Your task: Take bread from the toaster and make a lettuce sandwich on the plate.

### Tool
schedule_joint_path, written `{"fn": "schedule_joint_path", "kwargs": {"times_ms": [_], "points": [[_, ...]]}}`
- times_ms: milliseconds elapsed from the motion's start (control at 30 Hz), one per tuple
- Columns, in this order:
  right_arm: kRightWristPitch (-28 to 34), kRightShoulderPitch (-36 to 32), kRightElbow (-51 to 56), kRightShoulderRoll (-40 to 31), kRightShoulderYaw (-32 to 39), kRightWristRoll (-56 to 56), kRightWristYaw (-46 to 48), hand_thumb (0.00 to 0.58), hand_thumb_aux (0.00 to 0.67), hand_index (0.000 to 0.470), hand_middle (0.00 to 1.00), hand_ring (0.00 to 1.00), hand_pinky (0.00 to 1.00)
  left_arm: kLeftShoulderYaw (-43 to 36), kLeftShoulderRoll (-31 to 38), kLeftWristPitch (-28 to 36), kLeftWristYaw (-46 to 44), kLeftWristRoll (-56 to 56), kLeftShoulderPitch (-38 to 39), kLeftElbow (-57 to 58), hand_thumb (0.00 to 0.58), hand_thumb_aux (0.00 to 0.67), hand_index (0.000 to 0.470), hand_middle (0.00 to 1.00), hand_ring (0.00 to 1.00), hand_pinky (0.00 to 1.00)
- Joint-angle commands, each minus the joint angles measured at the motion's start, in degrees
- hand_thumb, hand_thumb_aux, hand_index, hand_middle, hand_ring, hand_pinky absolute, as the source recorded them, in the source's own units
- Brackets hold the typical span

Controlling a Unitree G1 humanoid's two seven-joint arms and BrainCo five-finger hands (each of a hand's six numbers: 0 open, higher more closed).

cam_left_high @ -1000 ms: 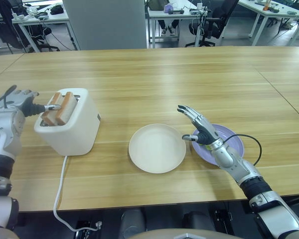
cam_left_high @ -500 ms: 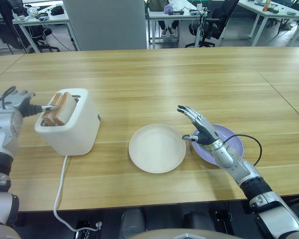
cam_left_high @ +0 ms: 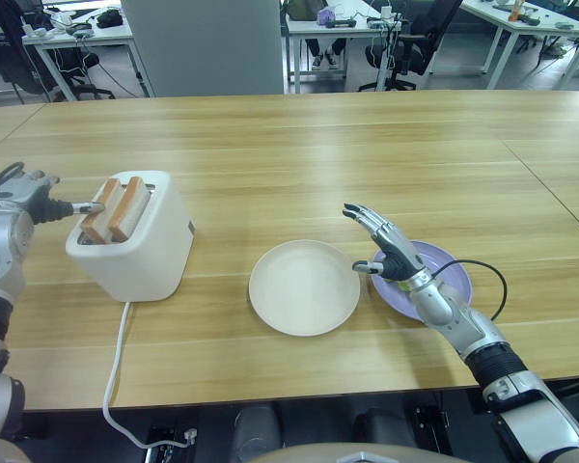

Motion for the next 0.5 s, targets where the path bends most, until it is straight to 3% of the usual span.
{"fn": "schedule_joint_path", "kwargs": {"times_ms": [33,500], "points": [[0.6,0.8,-0.6,-0.2,-0.5,0.3,0.5,0.000,0.000,0.000,0.00,0.00,0.00,-1.9,-0.2,-1.4,-0.9,0.5,0.0,0.3,0.000,0.000,0.000,0.00,0.00,0.00],[0.8,0.8,-0.8,-0.1,-0.4,0.1,0.5,0.000,0.000,0.000,0.00,0.00,0.00,-8.3,-2.2,-6.2,-0.6,5.6,-3.6,-1.1,0.000,0.000,0.000,0.00,0.00,0.00]]}}
